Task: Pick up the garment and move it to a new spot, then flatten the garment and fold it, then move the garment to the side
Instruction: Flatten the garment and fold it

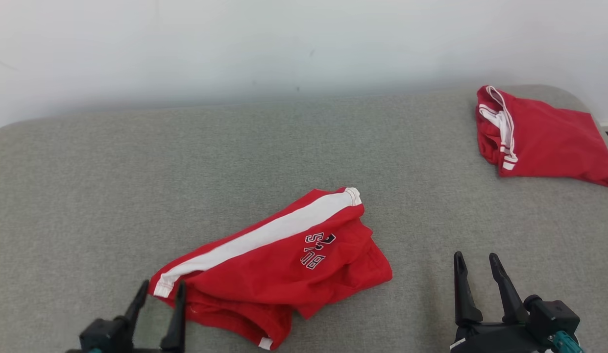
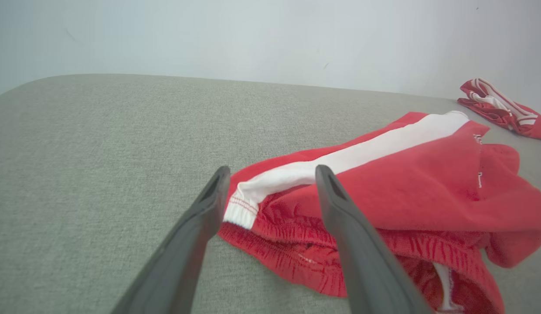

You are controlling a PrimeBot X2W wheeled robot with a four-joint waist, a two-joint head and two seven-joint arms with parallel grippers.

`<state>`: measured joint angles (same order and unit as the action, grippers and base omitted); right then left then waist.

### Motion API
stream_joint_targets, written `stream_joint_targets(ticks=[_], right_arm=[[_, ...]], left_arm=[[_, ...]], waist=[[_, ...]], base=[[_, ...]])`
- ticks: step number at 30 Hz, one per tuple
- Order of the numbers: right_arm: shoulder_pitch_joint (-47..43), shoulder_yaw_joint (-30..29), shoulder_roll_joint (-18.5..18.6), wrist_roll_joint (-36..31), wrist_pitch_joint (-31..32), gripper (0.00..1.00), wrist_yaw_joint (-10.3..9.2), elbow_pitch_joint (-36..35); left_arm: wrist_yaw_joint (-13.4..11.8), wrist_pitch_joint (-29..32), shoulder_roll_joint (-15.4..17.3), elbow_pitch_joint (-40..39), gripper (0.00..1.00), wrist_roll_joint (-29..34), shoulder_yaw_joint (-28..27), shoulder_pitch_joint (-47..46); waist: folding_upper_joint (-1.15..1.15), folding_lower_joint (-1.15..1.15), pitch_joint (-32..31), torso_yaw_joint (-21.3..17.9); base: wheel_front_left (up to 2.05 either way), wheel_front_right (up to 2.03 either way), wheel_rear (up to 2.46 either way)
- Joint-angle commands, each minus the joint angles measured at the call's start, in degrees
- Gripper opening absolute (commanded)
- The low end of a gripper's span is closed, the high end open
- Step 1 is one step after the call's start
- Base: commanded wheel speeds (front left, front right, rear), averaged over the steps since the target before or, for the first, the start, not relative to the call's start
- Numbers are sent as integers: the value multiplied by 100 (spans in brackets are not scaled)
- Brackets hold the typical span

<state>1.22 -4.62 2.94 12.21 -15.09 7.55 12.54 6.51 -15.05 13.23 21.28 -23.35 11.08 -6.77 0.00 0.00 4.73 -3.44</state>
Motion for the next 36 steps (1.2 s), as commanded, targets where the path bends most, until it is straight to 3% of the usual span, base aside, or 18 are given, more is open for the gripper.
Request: stream_joint_targets(ticks=[1,9,23,36], right_arm=[[-53,11,-16,47,-6,100,-16,3],[-92,-8,-16,24,-6,100,-16,3],[-109,-12,-16,-20,-6,100,-16,32],[-151,-18,-16,-44,-6,100,-16,108]], left_arm=[[11,-16,-84,-49,100,74,-5,162],[35,-16,-370,-507,100,284,-197,438],[-48,-16,-828,-1654,100,1057,-1467,936],[37,-16,-1001,-1671,100,1217,-1855,1147]], waist=[[0,0,-59,87],[0,0,-138,281],[0,0,-201,415],[0,0,-278,464]], base=[[0,0,0],[0,0,0],[0,0,0],[0,0,0]])
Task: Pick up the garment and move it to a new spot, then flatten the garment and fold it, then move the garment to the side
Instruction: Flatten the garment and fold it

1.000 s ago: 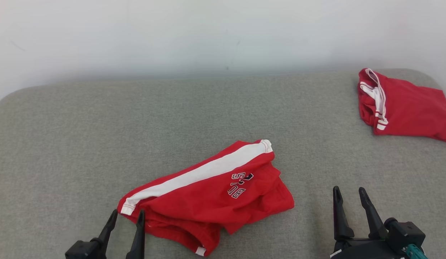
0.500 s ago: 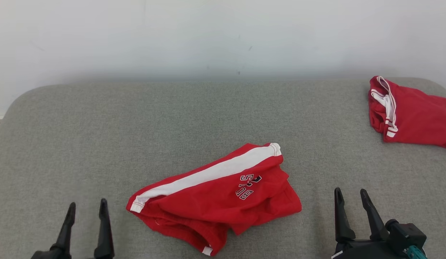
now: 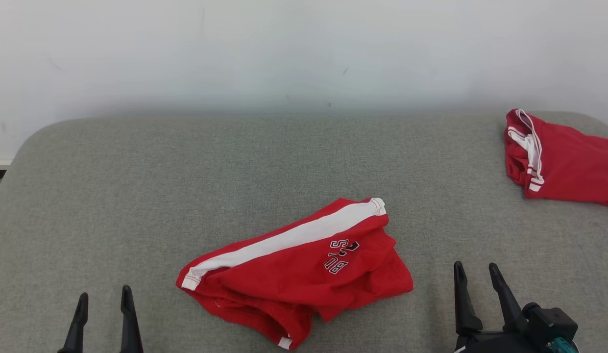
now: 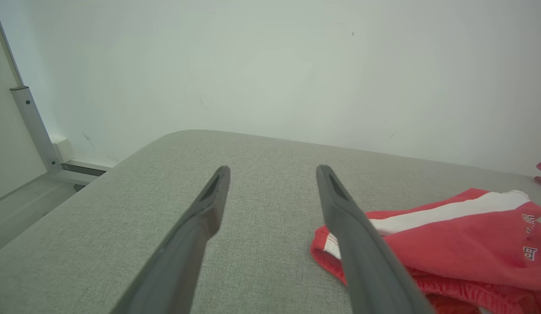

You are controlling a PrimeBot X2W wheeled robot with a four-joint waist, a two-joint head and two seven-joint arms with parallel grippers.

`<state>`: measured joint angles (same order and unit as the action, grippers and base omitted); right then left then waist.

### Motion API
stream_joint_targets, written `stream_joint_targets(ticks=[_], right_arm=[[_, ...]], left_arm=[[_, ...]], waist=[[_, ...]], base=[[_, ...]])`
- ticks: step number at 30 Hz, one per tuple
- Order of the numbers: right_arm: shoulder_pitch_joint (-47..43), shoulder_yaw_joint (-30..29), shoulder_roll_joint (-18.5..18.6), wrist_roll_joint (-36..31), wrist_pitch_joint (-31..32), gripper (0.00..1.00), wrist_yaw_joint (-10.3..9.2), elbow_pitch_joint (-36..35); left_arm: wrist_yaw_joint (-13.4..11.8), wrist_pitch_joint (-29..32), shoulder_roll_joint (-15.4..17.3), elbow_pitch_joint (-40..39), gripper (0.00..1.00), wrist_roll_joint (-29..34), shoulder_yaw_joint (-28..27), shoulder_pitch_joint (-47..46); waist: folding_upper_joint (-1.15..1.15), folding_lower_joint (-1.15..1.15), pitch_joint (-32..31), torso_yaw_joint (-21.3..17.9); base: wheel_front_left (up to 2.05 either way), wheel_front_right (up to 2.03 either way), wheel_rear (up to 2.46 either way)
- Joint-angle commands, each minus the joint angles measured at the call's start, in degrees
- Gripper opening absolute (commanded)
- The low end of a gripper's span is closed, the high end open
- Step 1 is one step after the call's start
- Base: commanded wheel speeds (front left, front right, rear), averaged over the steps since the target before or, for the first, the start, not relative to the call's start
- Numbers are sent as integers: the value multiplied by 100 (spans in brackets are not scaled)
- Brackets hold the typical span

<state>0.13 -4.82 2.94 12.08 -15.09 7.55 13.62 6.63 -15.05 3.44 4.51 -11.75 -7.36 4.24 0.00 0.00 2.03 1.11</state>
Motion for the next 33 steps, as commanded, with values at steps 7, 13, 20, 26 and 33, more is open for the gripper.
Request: stream_joint_targets(ticks=[7,13,20,26,33], right_arm=[[-22,26,-16,-68,-6,100,-16,56],[105,145,-9,-157,-6,100,-16,134],[764,526,265,-261,82,100,-16,518],[1695,717,509,-161,365,100,-16,1077],[2559,924,774,-42,642,100,-16,1901]], left_arm=[[58,-16,-43,248,100,212,176,76],[81,-16,-48,333,100,210,237,42],[76,-16,-55,366,100,176,424,-82],[82,-16,-59,397,100,89,630,-227],[78,-16,-60,464,100,-55,841,-393]], waist=[[0,0,-55,56],[0,0,-57,87],[0,0,34,221],[0,0,180,453],[0,0,383,788]], base=[[0,0,0],[0,0,0],[0,0,0],[0,0,0],[0,0,0]])
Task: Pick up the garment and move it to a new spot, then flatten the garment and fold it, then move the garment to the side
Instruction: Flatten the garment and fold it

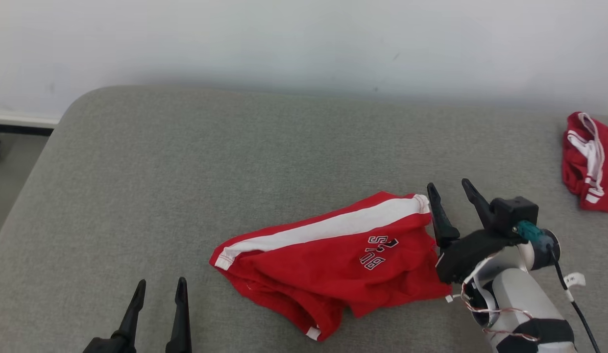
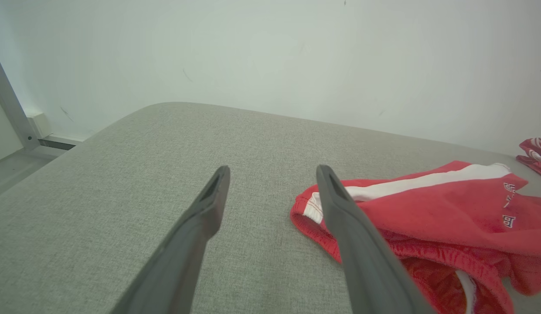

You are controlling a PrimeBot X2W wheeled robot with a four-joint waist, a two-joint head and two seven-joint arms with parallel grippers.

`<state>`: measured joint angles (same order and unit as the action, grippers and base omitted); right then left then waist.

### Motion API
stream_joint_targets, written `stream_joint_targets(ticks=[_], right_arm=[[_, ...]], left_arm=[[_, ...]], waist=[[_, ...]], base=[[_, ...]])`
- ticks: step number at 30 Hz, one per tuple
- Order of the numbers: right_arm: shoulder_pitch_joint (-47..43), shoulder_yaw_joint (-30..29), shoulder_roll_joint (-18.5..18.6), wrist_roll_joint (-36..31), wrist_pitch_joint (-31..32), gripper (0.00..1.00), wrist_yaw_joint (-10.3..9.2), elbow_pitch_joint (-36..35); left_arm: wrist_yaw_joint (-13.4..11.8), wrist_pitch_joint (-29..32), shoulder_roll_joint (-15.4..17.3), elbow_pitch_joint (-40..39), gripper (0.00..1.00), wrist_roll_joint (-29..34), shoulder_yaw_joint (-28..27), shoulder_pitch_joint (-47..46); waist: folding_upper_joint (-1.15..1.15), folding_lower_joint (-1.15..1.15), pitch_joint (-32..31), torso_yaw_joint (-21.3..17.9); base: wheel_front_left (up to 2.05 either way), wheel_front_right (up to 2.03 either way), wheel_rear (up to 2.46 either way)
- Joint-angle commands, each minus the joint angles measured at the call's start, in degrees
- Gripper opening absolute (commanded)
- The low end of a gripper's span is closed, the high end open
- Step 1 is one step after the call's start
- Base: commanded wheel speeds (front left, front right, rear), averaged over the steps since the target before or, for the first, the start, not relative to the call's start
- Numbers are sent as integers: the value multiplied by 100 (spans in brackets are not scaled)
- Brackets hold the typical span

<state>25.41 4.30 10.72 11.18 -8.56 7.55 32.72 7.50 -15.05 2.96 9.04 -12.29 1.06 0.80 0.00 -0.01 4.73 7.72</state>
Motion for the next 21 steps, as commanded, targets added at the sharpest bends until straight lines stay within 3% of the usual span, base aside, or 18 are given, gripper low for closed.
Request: stream_joint_targets(ticks=[1,9,15,16,17,18,21], right_arm=[[132,35,19,66,34,100,-16,124],[626,201,174,146,226,100,-16,1093],[780,297,93,359,350,100,-16,1648],[801,341,81,413,393,80,-16,1715],[829,394,83,466,418,4,-16,1760],[861,438,93,522,425,0,-16,1800],[901,557,109,625,342,0,-16,1861]], left_arm=[[-8,-16,-12,26,100,-29,22,-70],[-8,-16,-12,99,100,-159,108,-204],[-8,-16,-12,121,100,-221,97,-251],[-8,-16,-13,124,100,-230,94,-260],[-8,-16,-12,129,100,-237,87,-266],[-8,-16,-12,137,100,-242,77,-268],[-16,-16,-12,159,100,-249,37,-250]], waist=[[0,1,134,164],[0,1,293,409],[0,1,363,473],[0,1,372,474],[0,1,378,472],[0,1,379,466],[0,1,346,418]], base=[[0,0,0],[0,0,0],[0,0,0],[0,0,0],[0,0,0],[0,0,0],[0,0,0]])
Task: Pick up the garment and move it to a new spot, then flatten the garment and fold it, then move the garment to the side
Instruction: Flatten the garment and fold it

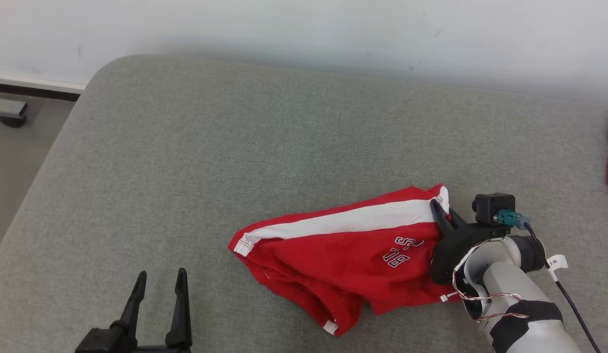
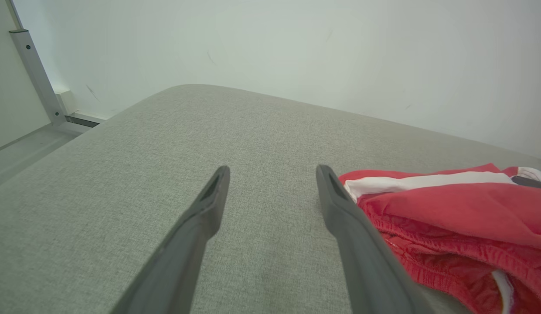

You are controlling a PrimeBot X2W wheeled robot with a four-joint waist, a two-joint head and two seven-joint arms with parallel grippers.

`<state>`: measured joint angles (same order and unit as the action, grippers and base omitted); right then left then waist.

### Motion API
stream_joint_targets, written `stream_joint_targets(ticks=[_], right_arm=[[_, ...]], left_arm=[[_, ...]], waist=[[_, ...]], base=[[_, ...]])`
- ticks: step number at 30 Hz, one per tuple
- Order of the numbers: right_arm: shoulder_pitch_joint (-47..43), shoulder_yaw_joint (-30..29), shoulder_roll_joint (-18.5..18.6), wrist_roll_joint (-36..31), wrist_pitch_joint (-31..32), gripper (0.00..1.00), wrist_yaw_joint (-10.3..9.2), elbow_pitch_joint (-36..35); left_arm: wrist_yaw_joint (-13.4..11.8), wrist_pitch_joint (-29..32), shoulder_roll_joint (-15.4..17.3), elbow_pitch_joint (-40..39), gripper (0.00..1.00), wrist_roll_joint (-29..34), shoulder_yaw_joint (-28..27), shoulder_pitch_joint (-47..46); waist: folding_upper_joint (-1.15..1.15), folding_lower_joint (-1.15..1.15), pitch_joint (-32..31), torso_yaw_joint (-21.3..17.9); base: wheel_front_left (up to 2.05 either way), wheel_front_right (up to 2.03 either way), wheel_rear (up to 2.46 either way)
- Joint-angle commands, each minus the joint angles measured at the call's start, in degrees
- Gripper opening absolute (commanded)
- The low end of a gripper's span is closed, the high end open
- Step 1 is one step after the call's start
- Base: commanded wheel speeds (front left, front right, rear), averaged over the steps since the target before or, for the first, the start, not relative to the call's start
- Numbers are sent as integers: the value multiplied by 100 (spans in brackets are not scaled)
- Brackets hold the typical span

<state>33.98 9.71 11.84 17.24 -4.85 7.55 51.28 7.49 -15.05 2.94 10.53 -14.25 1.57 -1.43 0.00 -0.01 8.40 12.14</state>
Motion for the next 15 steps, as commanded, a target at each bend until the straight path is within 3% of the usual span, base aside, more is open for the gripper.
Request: stream_joint_targets(ticks=[1,8,15], right_arm=[[63,54,12,46,-96,0,-16,1],[43,207,173,104,-751,0,-16,-321],[-627,334,443,244,-987,0,-16,-1241]], left_arm=[[-20,-16,-10,17,100,-51,-32,-11],[-22,-16,-11,53,100,-3,-104,128],[-16,-16,-9,76,100,11,-171,251]], waist=[[0,1,-43,-53],[0,1,-224,-314],[0,1,-407,-723]], base=[[0,0,0],[0,0,0],[0,0,0]])
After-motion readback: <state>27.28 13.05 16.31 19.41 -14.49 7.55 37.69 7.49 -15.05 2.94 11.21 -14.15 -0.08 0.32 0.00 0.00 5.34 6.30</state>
